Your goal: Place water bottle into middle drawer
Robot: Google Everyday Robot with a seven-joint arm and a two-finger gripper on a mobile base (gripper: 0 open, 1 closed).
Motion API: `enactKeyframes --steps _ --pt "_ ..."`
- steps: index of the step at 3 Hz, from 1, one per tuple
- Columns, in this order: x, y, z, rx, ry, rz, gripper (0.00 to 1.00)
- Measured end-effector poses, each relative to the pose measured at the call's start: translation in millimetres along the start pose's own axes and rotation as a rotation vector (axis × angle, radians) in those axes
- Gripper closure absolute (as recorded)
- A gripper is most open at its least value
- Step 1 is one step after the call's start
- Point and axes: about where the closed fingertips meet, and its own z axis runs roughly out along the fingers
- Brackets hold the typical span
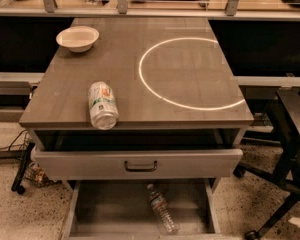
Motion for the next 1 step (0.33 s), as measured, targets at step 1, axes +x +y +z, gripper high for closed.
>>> enactKeyframes --steps 1 --pt "0.0 0.0 0.0 0.000 0.000 0.000 0.00"
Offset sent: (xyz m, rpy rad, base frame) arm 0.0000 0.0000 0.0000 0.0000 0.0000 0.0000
